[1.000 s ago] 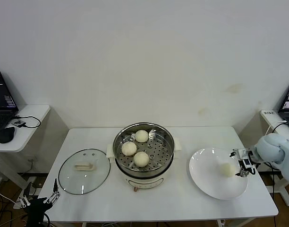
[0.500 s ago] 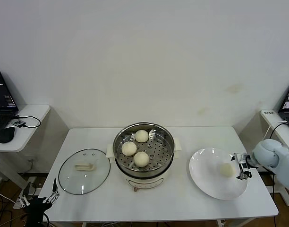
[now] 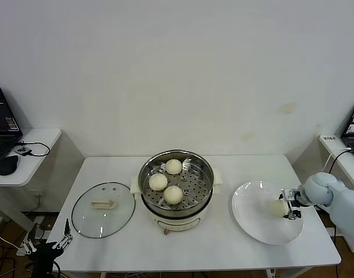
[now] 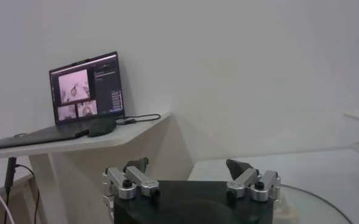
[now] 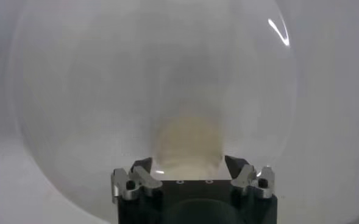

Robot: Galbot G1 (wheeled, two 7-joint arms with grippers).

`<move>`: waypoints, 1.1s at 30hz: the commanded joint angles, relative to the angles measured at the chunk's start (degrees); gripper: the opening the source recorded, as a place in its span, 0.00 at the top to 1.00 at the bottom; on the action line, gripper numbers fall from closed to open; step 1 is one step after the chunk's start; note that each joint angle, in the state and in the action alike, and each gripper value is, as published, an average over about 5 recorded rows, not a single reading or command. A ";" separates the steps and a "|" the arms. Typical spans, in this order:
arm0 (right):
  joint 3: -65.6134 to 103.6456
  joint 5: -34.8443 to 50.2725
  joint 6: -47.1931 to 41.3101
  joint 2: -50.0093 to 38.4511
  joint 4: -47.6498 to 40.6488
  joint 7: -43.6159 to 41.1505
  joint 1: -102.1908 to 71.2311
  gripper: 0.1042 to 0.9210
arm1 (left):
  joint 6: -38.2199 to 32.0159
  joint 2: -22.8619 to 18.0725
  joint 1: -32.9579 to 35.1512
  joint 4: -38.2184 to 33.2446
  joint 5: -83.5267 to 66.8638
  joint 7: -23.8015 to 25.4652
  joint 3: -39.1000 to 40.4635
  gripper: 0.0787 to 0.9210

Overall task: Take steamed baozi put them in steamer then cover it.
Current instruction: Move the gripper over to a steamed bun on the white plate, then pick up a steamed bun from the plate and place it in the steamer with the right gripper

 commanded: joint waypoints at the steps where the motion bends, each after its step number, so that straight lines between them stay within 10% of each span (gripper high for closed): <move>1: 0.28 -0.26 0.03 0.72 -0.46 -0.21 -0.12 0.28 | -0.05 0.01 0.06 -0.26 0.04 -0.04 -0.07 0.12; 15: -5.26 5.28 -1.09 -4.61 6.92 -2.78 10.66 0.44 | 0.04 0.11 0.24 -1.08 0.01 -0.08 -0.23 0.12; 33: -37.74 36.14 -13.27 3.01 20.49 1.17 56.73 0.45 | -0.01 0.64 -0.91 -0.42 0.08 -0.10 0.85 0.12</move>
